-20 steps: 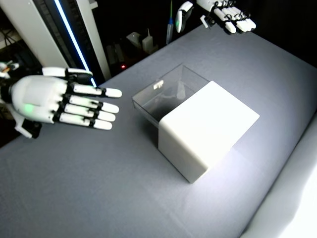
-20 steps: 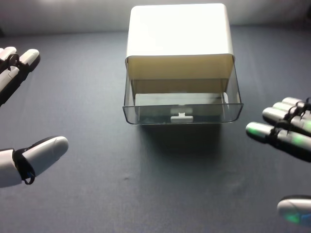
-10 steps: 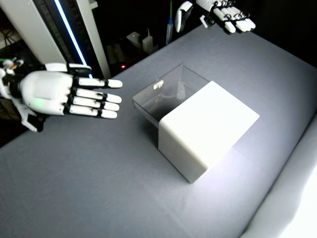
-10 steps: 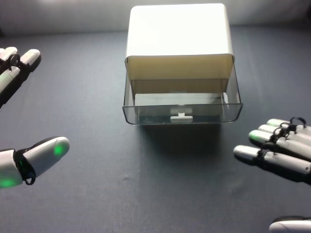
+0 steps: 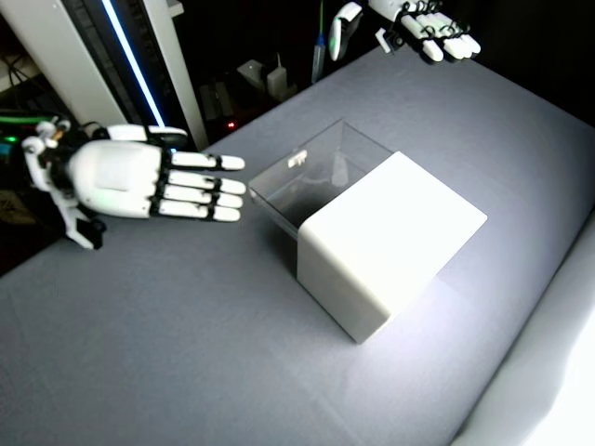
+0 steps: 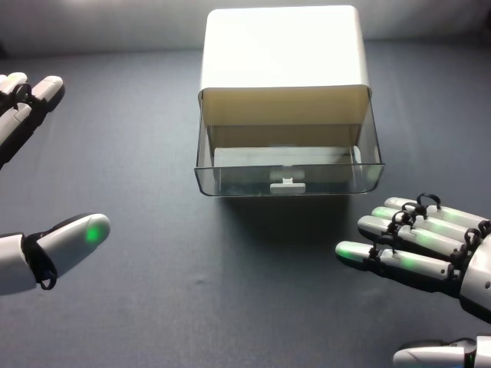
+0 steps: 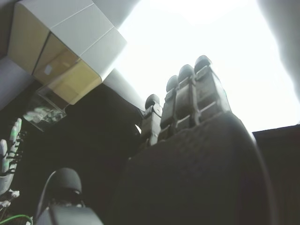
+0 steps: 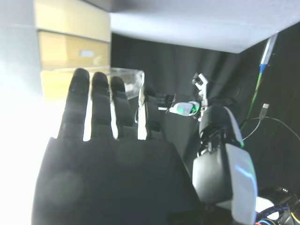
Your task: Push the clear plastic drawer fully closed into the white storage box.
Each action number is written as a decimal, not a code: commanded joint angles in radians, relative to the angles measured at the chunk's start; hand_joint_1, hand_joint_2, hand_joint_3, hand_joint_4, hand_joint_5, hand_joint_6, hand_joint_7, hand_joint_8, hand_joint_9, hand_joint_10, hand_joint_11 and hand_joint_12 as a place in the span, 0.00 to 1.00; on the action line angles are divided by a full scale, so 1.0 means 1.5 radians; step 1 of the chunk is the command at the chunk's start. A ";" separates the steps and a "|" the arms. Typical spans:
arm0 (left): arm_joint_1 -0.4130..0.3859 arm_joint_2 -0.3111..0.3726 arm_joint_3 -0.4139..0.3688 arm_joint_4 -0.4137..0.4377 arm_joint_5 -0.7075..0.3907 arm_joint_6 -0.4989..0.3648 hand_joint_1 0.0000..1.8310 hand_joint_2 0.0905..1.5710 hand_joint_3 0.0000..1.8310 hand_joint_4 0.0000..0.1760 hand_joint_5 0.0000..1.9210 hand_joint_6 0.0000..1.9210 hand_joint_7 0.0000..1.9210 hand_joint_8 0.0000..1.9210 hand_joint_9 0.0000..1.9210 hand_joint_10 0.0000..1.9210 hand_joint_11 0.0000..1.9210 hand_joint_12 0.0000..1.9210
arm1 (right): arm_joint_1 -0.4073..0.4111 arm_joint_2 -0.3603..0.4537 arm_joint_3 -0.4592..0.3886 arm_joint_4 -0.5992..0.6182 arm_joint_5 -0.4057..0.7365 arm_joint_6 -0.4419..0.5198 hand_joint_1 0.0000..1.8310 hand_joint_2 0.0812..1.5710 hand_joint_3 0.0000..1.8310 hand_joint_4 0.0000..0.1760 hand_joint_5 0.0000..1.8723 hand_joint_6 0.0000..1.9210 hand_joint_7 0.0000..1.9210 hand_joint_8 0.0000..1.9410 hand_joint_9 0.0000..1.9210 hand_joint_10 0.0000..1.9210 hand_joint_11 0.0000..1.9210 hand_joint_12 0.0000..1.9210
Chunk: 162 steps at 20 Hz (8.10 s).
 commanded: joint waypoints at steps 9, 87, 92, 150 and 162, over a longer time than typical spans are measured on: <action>-0.004 0.000 0.005 0.009 -0.082 -0.002 0.00 0.35 0.28 1.00 0.00 0.00 0.00 0.00 0.00 0.00 0.00 0.00 | 0.030 -0.019 -0.004 -0.029 0.084 0.025 0.00 0.77 0.01 0.85 0.03 0.01 0.00 0.00 0.00 0.00 0.00 0.00; 0.000 -0.002 0.011 0.014 -0.082 -0.014 0.00 0.36 0.27 1.00 0.00 0.00 0.00 0.00 0.00 0.00 0.00 0.00 | 0.189 -0.062 0.076 -0.101 -0.067 -0.017 0.00 0.75 0.00 0.12 0.03 0.01 0.00 0.00 0.00 0.00 0.00 0.00; -0.001 -0.002 0.012 0.015 -0.082 -0.014 0.00 0.36 0.27 1.00 0.00 0.00 0.00 0.00 0.00 0.00 0.00 0.00 | 0.188 -0.062 0.096 -0.081 -0.077 -0.024 0.00 0.74 0.00 0.50 0.02 0.00 0.00 0.00 0.00 0.00 0.00 0.00; -0.001 -0.006 0.024 0.020 -0.082 -0.027 0.00 0.36 0.27 1.00 0.00 0.00 0.00 0.00 0.00 0.00 0.00 0.00 | 0.278 -0.133 0.185 0.012 -0.102 -0.128 0.00 0.77 0.00 0.36 0.05 0.00 0.00 0.00 0.00 0.00 0.00 0.00; -0.001 -0.006 0.025 0.021 -0.082 -0.029 0.00 0.36 0.27 1.00 0.00 0.00 0.00 0.00 0.00 0.00 0.00 0.00 | 0.267 -0.150 0.207 0.031 -0.120 -0.128 0.00 0.79 0.00 0.39 0.04 0.00 0.00 0.00 0.00 0.00 0.00 0.00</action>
